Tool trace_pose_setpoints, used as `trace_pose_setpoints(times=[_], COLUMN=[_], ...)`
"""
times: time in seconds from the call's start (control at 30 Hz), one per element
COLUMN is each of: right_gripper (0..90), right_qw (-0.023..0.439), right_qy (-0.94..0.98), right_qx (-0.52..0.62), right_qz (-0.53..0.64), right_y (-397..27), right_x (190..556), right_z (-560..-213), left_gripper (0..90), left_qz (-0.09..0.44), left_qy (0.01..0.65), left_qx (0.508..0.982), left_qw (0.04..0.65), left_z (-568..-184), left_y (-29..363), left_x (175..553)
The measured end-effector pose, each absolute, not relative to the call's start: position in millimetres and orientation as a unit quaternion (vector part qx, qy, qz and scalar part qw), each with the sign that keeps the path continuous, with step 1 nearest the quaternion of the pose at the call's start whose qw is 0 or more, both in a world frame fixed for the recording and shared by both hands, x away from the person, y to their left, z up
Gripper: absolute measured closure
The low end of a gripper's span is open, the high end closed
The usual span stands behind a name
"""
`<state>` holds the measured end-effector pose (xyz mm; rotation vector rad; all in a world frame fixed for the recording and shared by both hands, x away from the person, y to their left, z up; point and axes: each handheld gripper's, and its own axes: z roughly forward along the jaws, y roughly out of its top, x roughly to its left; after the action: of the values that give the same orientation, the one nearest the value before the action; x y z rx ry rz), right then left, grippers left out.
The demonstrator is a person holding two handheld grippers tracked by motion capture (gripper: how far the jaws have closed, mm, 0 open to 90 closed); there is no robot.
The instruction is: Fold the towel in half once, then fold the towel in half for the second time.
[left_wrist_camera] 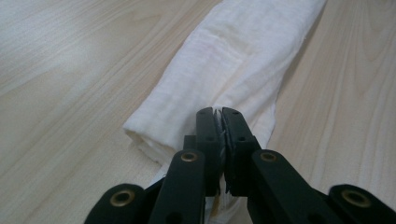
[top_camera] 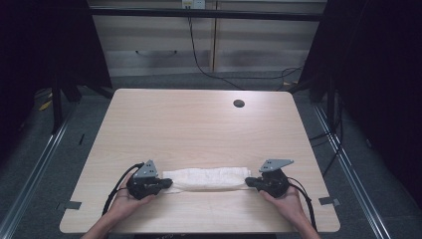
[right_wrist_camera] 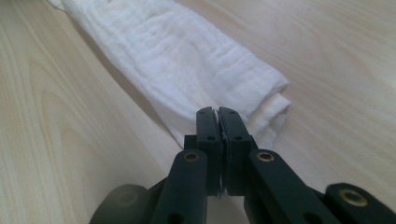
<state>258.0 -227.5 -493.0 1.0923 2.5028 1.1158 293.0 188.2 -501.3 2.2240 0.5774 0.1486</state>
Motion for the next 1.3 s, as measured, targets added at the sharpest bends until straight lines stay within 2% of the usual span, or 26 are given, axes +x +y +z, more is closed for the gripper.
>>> trace_pose_setpoints(times=[0.5,1.1,1.17,1.3], right_gripper=[88.6,88.2,86.4,75.0], right_qw=[0.095,0.094,0.093,0.084], right_qy=[0.836,0.832,0.832,0.826], right_qx=[0.386,0.394,0.393,0.391], right_qz=[0.379,0.380,0.381,0.397], right_y=[-227.3,-221.8,-221.5,-221.8], right_x=[272.8,285.9,285.8,284.2], right_z=[-500.0,-501.0,-500.8,-500.2], left_gripper=[86.5,86.1,84.6,74.7], left_qz=[0.083,0.080,0.069,0.038], left_qy=[0.259,0.292,0.294,0.287], left_qx=[0.870,0.853,0.851,0.843], left_qw=[0.412,0.426,0.430,0.454], left_z=[-504.3,-507.9,-507.2,-500.8], left_y=[186.1,190.3,190.6,195.2], left_x=[318.7,342.5,342.4,339.6])
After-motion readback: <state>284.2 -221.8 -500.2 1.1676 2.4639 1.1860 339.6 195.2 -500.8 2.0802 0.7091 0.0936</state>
